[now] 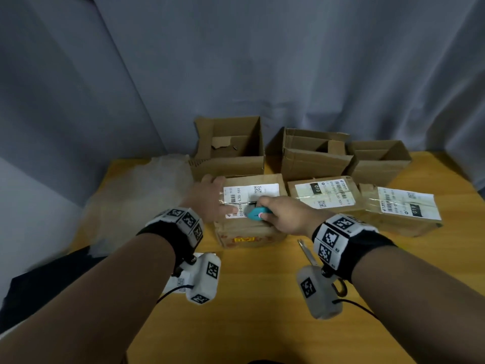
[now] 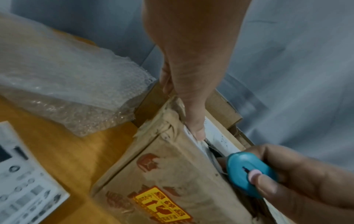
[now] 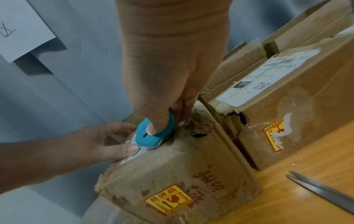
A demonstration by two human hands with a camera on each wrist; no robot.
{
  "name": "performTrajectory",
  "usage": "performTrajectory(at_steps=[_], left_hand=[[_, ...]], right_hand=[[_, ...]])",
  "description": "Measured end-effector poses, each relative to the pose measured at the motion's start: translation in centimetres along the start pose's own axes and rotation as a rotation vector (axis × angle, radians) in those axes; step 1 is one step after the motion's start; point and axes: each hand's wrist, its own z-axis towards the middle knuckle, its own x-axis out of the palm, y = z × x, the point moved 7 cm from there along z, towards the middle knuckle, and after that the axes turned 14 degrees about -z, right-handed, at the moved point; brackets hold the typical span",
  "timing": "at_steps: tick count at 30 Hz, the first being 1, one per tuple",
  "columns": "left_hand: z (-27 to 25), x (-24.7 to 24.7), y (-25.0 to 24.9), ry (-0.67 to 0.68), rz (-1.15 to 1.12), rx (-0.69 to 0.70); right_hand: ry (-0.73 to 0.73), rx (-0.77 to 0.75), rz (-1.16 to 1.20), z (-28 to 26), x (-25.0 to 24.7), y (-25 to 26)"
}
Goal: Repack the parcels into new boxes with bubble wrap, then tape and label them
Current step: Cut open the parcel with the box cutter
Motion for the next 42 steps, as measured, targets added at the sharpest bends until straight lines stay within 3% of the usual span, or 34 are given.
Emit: performTrajectory(at_steps=[5, 10, 13, 17, 21, 23, 25, 28, 31, 35, 38, 42], left_hand=[[1.7, -0.9, -2.4, 0.021, 0.293, 0.143], [2.2, 0.0, -3.3, 0.125, 0.507, 0.256], [2.1, -0.7, -3.0, 0.106, 0.436, 0.303], [2.1, -3.7, -2.5, -0.049, -0.104, 0.250], [2.8, -5.2, 0.3, -0.291, -0.409, 0.120], [2.5, -5.0, 0.8, -0.388, -0.350, 0.085], [1.9, -4.6, -0.6, -0.434, -0.087, 0.115], [1.1, -3.7, -3.9, -0.345, 0.232, 0.270], [0.0, -1.4, -6.1, -0.066, 0.273, 0.434], [-1.8, 2.4, -5.3, 0.244, 0.208, 0.244], [-2.7, 3.5, -5.1, 0.273, 0.232, 0.206], [-3.3, 3.5, -6.2, 0.136, 0.212, 0.241]], right_hand=[[0.051, 0.008, 0.025, 0.1, 0.9, -0.3], [-0.169, 0.107, 0.223, 0.4, 0.2, -0.9], [-0.243, 0.097, 0.067, 0.5, 0.1, -0.8], [-0.218, 0.119, -0.063, 1.4, 0.7, -1.0], [-0.265, 0.152, 0.077, 1.5, 0.5, -1.8], [-0.270, 0.173, 0.139, 1.2, 0.5, -2.1], [-0.281, 0.209, 0.214, 0.8, 0.4, -2.2], [-0.323, 0.257, 0.398, 0.6, 0.0, -2.8], [-0.348, 0.323, 0.641, 0.5, -0.1, -4.1], [-0.473, 0.490, 0.866, -1.8, 0.2, -6.3], [-0.474, 0.563, 0.792, -4.1, 1.8, -7.5], [-0.423, 0.596, 0.753, -6.4, 5.5, -8.0]])
